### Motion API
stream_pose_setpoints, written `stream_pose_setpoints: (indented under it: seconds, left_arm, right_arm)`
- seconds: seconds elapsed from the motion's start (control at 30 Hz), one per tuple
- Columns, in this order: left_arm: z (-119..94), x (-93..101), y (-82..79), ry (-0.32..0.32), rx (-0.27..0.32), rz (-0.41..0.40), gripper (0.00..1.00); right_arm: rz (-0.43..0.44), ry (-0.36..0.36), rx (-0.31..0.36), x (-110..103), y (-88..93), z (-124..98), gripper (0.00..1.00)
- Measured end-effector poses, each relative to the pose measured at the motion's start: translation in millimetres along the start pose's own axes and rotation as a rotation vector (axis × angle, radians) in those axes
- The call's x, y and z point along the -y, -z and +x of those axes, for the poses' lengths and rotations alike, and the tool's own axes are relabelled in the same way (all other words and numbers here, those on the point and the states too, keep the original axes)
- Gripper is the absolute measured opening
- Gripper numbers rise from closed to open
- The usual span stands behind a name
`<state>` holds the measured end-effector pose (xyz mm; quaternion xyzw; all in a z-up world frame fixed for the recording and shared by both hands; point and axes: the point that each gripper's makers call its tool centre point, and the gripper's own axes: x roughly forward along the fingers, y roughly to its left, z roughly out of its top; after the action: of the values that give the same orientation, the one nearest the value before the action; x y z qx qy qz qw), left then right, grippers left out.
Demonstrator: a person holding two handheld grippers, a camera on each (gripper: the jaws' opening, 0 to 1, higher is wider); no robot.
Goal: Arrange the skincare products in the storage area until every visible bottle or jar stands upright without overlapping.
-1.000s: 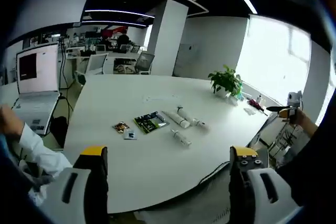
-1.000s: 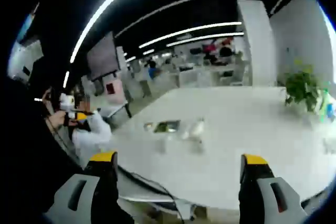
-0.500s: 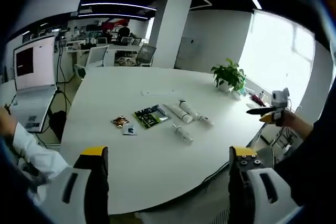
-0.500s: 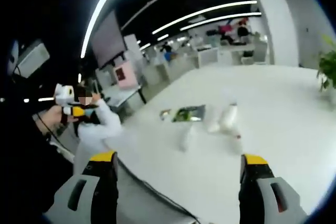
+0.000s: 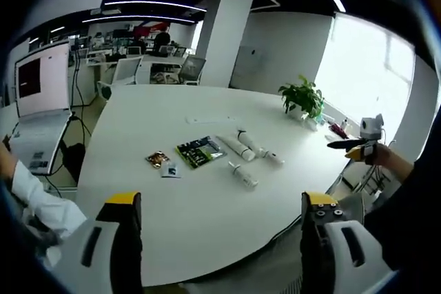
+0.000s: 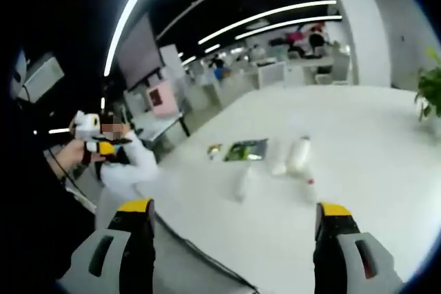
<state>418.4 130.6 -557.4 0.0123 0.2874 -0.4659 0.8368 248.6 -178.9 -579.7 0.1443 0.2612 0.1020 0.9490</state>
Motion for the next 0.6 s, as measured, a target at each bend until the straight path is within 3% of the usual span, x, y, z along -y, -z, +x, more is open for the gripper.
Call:
stream_pose_setpoints:
  seconds: [0.6]
  left_arm:
    - [20, 4.7, 2.9, 0.027, -0.031, 0.0, 0.9]
  right_arm:
    - [-0.003, 0.001, -0.023, 2, 0.7, 14, 1.0]
